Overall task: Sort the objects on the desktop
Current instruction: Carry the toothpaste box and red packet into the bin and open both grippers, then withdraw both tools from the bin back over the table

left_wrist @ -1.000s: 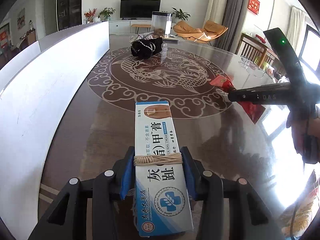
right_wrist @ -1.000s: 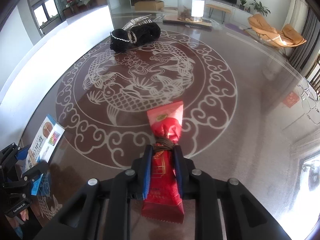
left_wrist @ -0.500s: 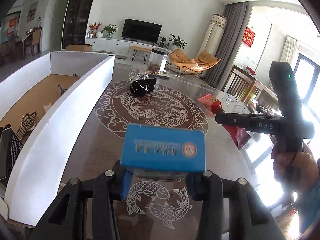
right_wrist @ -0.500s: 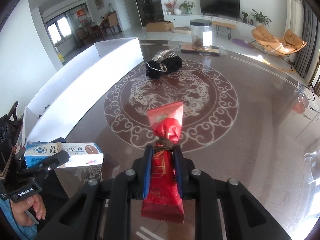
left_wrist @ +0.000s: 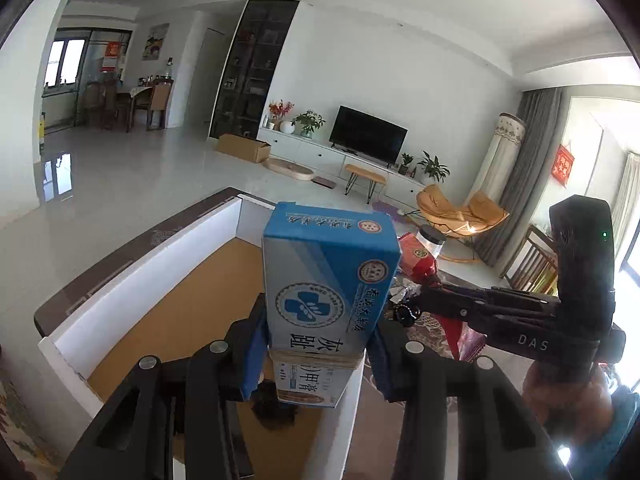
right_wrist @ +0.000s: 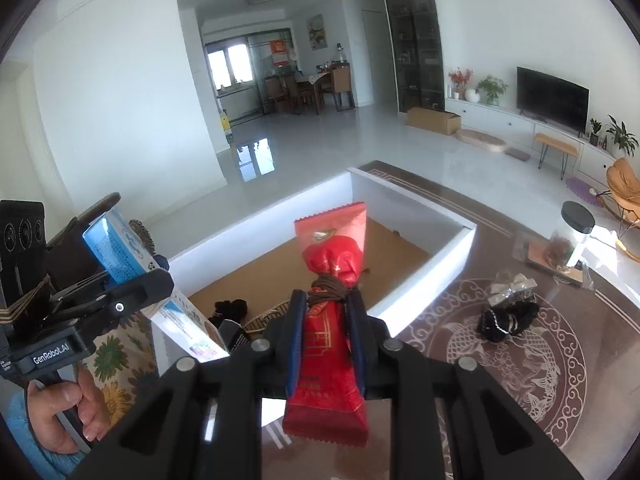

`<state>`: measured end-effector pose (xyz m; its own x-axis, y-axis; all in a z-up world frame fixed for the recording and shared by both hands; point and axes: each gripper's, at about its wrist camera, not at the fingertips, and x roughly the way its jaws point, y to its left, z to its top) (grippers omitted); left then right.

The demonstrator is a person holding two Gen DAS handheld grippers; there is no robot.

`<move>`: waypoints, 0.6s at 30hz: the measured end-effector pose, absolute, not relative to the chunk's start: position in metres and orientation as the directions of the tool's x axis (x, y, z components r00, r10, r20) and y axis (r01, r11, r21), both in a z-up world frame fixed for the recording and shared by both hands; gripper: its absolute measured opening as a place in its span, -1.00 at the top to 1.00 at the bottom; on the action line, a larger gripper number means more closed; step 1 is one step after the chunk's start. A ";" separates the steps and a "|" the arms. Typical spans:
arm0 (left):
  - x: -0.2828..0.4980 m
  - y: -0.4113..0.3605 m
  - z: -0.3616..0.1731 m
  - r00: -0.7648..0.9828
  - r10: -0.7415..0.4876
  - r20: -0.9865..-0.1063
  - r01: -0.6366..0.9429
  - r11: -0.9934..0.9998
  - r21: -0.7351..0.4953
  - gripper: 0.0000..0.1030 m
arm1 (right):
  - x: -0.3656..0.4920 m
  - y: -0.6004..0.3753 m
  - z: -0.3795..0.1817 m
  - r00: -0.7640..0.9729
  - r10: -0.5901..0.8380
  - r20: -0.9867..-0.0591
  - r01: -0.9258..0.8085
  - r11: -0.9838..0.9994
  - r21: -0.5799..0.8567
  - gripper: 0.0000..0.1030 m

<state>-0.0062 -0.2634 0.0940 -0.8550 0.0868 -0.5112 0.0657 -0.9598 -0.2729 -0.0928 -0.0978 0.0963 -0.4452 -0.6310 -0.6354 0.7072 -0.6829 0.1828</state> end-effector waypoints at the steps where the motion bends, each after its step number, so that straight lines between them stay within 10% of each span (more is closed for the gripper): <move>1: -0.015 -0.276 0.086 -0.838 0.062 -0.542 0.095 -0.962 -0.256 0.15 | -0.097 -0.114 0.088 -0.417 -0.641 -0.645 0.715 -0.669 0.204 0.58; 5: -0.053 -0.310 0.025 -0.678 -0.063 -0.732 0.241 -0.960 -0.142 -0.10 | -0.108 -0.171 0.034 -0.268 -0.630 -0.729 0.727 -0.629 0.275 0.29; 7: -0.062 -0.317 -0.008 -0.599 -0.095 -0.795 0.281 -0.955 -0.098 -0.42 | -0.104 -0.184 0.008 -0.224 -0.604 -0.765 0.722 -0.630 0.286 -0.37; 18: -0.028 -0.219 0.000 -0.682 0.001 -0.732 0.132 -0.983 -0.124 -0.56 | -0.046 -0.019 -0.036 -0.498 -0.573 -0.651 0.638 -0.751 0.173 -0.81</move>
